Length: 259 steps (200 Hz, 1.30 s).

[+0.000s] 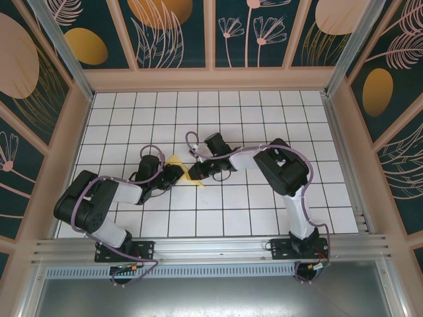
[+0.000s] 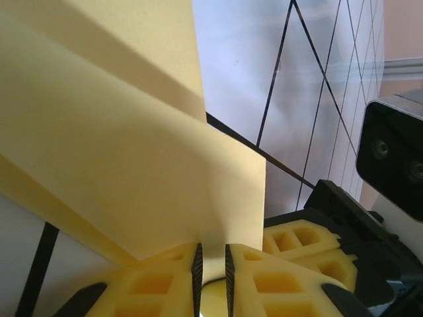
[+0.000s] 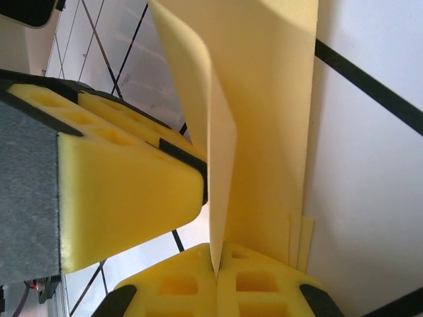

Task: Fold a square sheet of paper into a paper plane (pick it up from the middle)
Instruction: Fold the wing for the fifth time at the center of the table.

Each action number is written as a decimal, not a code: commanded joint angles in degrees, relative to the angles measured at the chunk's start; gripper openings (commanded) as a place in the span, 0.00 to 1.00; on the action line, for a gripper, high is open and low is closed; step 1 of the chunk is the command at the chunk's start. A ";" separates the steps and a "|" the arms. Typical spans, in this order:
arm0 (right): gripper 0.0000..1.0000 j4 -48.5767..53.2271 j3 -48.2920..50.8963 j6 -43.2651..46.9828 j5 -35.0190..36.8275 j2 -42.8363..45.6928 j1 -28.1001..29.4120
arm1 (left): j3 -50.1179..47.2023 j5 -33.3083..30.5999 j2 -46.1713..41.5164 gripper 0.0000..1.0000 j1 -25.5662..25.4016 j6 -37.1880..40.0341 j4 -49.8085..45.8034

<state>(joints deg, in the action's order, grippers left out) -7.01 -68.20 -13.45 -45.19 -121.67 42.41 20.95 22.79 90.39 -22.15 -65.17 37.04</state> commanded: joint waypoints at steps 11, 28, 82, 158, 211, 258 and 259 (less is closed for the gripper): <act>0.00 2.55 -0.76 1.86 1.77 -2.01 0.30 | 1.28 -2.19 1.24 0.19 -0.28 1.31 -2.23; 0.03 2.94 -0.91 1.75 1.14 -1.06 0.21 | 1.29 -3.30 1.20 0.19 -0.31 0.93 -4.41; 0.17 5.43 -0.62 2.31 -1.63 3.27 -0.49 | 0.93 -4.68 1.45 0.18 -0.29 0.80 -6.63; 0.20 8.37 2.02 4.90 0.28 4.82 -1.41 | 1.28 -4.78 2.84 0.16 -0.26 0.91 -7.11; 0.23 9.09 3.06 8.38 2.80 4.31 -1.37 | 2.68 -5.81 3.60 0.15 -0.27 1.35 -10.34; 0.10 9.23 3.14 8.84 2.54 3.04 -1.68 | 3.66 -6.09 4.01 0.14 -0.26 1.62 -11.41; 0.09 9.22 3.16 8.82 2.55 3.07 -1.70 | 3.66 -6.04 3.96 0.14 -0.30 1.62 -11.48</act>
<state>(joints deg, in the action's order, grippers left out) -0.54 -66.57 -6.33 -44.16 -118.50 41.28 23.77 20.51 91.42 -22.28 -65.12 30.11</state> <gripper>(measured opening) 0.133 0.141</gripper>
